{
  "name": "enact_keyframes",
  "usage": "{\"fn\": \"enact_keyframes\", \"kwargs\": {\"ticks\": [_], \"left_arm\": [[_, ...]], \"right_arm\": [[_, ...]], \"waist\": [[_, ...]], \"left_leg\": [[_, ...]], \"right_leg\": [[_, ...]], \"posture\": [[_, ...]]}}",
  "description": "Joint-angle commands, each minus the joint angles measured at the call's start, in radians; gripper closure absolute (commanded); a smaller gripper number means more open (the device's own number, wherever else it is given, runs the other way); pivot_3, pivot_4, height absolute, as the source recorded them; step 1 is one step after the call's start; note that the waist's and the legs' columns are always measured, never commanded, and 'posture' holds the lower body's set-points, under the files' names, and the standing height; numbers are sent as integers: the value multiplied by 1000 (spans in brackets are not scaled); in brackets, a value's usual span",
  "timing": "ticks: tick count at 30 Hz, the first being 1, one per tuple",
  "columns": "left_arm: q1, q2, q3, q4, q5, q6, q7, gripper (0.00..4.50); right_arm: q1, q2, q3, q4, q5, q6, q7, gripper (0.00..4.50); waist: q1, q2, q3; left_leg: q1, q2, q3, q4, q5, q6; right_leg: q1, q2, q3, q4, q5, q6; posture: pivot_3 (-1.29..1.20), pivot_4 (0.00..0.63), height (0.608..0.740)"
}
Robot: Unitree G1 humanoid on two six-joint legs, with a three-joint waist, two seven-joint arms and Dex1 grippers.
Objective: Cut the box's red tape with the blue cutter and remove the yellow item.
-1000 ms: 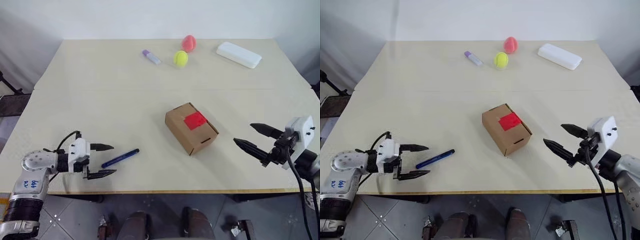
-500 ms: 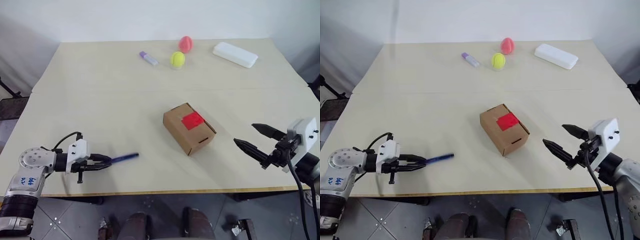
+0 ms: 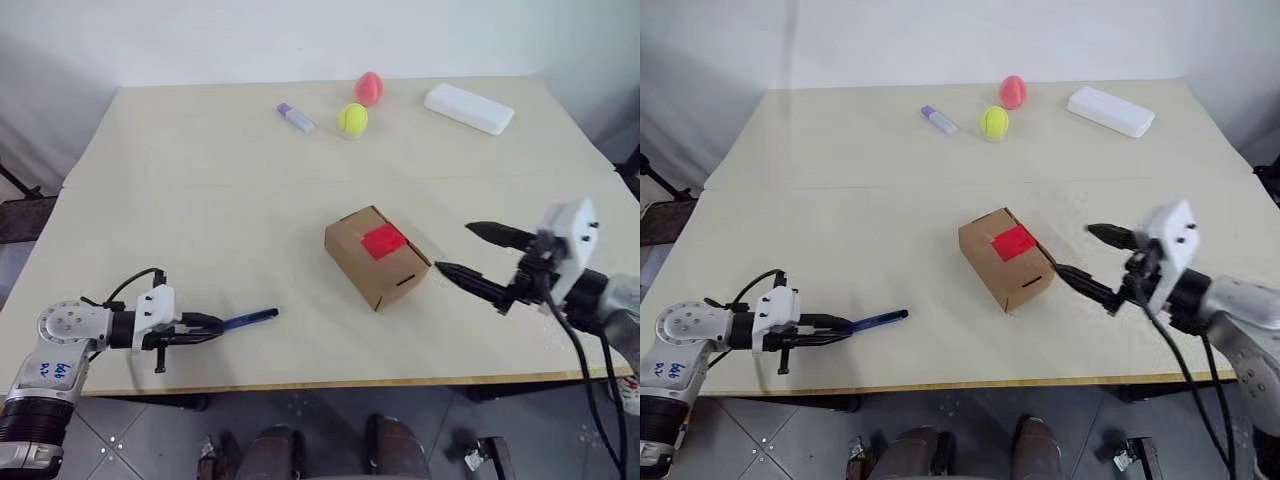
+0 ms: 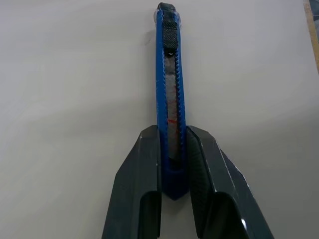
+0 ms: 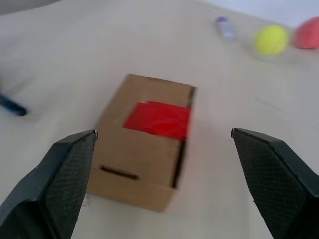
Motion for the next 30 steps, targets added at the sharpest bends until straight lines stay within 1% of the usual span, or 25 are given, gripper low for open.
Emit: {"fn": "enact_keyframes", "kwargs": {"ticks": [1,3,6,10,12,13,16,20,24,30], "left_arm": [[20,-14,-77,-30,30,21,-32,4113],[8,-19,-90,-36,29,31,-34,4113],[-2,-25,-102,-47,31,62,-22,4113],[-8,-30,-116,-62,35,69,-27,4113],[-8,-26,-122,-68,34,68,-38,4113],[-11,-23,-131,-73,40,79,-39,4113],[-28,-25,-162,-75,59,87,-50,4113],[-26,-7,-195,-115,75,155,-49,4113],[-23,0,-207,-148,81,206,-45,4113],[-36,-8,-222,-159,95,228,-31,4113]], "right_arm": [[-112,-17,151,-112,41,79,8,612],[-183,8,241,-125,19,85,12,1166],[-240,79,329,-108,1,94,-26,2187],[-278,105,550,-53,-195,0,22,3519],[-292,108,602,-26,-260,-39,39,4221],[-314,132,642,5,-296,-70,50,4472],[-365,196,730,75,-364,-119,95,4472],[-394,259,818,181,-471,-202,140,4472],[-406,330,837,263,-512,-248,170,4472],[-406,369,863,369,-582,-326,236,4472]], "waist": [[3,0,0],[10,0,0],[21,0,0],[25,0,0],[25,0,0],[24,0,0],[21,0,0],[22,-1,-1],[19,-1,-1],[21,0,-1]], "left_leg": [[-1,0,-1,0,0,0],[-2,-1,-2,0,0,0],[-2,-1,-1,0,-2,1],[-2,-2,-2,1,-3,2],[-3,-3,-1,1,-4,3],[-3,-4,-1,1,-5,4],[-2,-4,2,1,-5,5],[-2,-4,0,2,-5,4],[-2,-4,0,2,-5,4],[-1,-4,0,2,-5,3]], "right_leg": [[0,0,-1,0,0,0],[-1,0,-1,-1,0,0],[-1,0,-2,-1,0,0],[-1,-1,-4,0,0,1],[-1,-1,-5,0,0,1],[-1,-2,-5,-1,0,1],[-1,-2,-7,-1,1,1],[0,-2,-11,1,1,1],[0,-1,-12,1,1,1],[0,-1,-14,2,1,1]], "posture": [[0,150,740],[0,150,740],[0,150,740],[0,150,740],[0,150,740],[0,150,740],[0,150,740],[0,150,740],[0,150,740],[0,150,740]]}}
